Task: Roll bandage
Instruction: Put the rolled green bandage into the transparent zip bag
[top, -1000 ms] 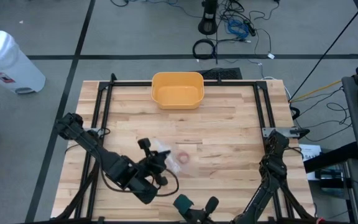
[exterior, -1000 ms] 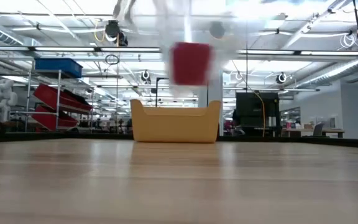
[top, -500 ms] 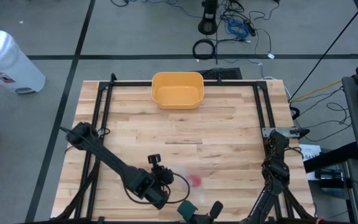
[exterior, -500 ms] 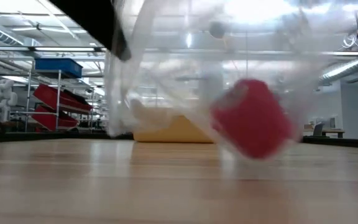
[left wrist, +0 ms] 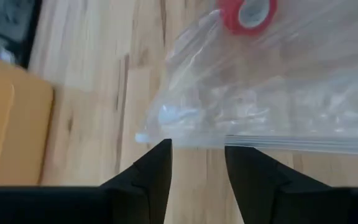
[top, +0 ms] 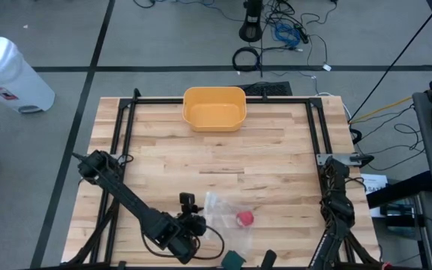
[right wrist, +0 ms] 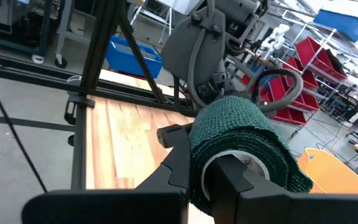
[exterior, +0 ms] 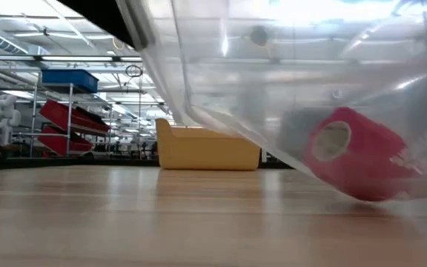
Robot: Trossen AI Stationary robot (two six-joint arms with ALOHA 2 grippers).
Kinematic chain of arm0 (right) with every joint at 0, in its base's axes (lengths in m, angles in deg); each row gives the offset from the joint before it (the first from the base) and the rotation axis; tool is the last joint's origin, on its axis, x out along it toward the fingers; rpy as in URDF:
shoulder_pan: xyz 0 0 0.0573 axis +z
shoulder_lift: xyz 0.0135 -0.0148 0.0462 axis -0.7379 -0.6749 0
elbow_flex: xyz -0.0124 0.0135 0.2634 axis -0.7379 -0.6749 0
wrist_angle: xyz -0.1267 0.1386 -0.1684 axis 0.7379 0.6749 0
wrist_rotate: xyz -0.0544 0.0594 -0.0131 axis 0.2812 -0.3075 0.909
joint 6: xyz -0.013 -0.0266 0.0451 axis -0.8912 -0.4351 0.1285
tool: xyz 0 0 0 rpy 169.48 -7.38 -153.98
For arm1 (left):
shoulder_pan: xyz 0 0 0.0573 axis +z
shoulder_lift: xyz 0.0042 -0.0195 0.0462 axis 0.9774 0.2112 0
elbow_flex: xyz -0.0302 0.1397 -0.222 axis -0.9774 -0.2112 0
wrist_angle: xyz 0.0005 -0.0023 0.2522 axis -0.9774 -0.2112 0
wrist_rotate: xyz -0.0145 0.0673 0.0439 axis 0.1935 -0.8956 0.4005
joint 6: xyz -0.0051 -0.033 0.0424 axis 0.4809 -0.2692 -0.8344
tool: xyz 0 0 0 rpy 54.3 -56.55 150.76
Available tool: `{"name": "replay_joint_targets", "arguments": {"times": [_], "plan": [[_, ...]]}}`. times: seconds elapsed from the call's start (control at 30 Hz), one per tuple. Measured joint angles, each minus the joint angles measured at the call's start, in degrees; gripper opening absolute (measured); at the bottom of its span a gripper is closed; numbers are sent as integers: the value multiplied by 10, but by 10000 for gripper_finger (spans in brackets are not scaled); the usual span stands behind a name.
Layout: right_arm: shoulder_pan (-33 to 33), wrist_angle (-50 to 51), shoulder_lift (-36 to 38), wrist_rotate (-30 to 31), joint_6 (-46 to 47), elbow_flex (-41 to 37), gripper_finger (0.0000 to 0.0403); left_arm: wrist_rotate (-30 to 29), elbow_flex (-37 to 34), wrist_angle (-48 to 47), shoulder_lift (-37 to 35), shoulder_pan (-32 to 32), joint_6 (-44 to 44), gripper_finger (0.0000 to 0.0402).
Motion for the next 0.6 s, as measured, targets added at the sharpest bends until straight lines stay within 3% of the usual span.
{"name": "replay_joint_targets", "arguments": {"times": [0.27,0.47,0.6], "plan": [[15,1,0,0,1,0,22,-2,0,111,0,-17,-143,140],[15,2,0,-4,19,0,22,28,0,165,0,-22,-210,64],[15,34,0,-43,78,0,22,64,1,182,5,-14,-213,10]]}}
